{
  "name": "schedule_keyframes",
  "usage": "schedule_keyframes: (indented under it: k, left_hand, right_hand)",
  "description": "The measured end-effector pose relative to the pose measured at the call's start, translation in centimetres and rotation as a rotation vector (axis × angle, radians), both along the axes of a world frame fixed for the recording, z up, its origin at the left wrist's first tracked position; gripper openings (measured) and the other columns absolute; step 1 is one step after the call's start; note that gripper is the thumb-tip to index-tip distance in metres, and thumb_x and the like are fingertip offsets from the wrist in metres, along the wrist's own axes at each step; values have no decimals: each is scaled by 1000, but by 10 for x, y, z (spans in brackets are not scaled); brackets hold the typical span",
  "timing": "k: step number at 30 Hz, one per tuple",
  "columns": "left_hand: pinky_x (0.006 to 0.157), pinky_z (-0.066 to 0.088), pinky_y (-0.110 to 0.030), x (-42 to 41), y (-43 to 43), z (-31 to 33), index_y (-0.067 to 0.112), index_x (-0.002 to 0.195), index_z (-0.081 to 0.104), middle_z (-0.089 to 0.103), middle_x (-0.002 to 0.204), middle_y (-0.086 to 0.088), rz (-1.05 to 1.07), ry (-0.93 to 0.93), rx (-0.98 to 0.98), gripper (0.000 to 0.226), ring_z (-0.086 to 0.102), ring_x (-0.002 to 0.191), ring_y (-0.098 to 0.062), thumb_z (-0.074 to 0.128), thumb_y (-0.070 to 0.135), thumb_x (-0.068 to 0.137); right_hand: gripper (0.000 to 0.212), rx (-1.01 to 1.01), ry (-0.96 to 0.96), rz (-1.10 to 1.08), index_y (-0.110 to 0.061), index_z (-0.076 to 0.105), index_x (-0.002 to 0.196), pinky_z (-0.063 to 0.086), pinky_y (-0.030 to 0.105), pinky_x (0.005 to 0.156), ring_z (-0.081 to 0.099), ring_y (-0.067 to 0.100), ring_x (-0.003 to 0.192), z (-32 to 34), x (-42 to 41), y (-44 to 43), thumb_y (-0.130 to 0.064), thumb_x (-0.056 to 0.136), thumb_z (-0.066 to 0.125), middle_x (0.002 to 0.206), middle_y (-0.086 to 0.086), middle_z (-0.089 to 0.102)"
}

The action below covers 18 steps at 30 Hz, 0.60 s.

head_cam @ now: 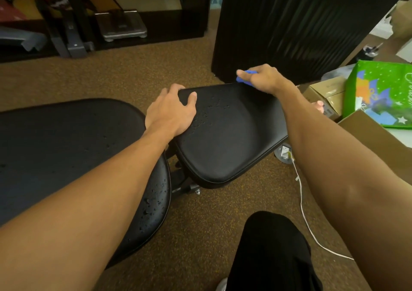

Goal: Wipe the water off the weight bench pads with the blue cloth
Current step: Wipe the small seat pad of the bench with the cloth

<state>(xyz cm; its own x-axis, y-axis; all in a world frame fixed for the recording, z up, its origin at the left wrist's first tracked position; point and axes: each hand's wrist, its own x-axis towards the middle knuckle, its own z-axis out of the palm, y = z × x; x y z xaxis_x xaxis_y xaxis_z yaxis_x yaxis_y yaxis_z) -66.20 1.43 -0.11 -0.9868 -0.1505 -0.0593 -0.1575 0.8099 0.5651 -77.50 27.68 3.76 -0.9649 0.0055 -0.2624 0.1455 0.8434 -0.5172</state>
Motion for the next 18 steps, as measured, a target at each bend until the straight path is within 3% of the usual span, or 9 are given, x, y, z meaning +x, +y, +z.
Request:
schedule_keyframes:
  k: [3,6,8,11,18]
  left_hand:
    - [108,41,-47,1,0,1,35,151,48,55,148,-4,-1,-2,-6,54,56,133,-33,38,66,108]
    - [106,41,-46,2,0,2,35,151,48,55,147,-4,-5,-1,-3,54,56,132,-33,38,66,108]
    - [104,41,-45,2,0,2,34,150,49,56,145,-3,-4,1,-5,53,57,131,-32,38,66,108]
    - [103,41,-44,1,0,1,34,150,49,56,145,-3,-5,-1,-7,54,57,131,-32,38,66,108]
    - [106,42,-46,1,-2,0,34,153,48,54,150,-3,-6,-5,7,57,56,133,-33,39,66,107]
  right_hand:
    - [46,-6,5,84,-36,75,96,41,35,84,61,17,103,-2,-7,-6,-78,90,57,109,-3,67]
    - [67,-17,-22,-35,-35,77,105,46,35,88,62,15,97,-2,-9,23,-91,73,62,113,-1,70]
    - [86,-52,-47,-156,-36,75,123,49,40,98,64,21,108,-6,-9,38,-97,63,62,124,2,70]
    - [76,-8,-34,-166,-30,64,142,44,44,101,56,29,121,-8,-12,27,-80,85,61,140,7,59]
    - [65,226,66,166,-24,71,130,47,38,91,63,29,117,0,-3,-58,-75,92,57,127,9,67]
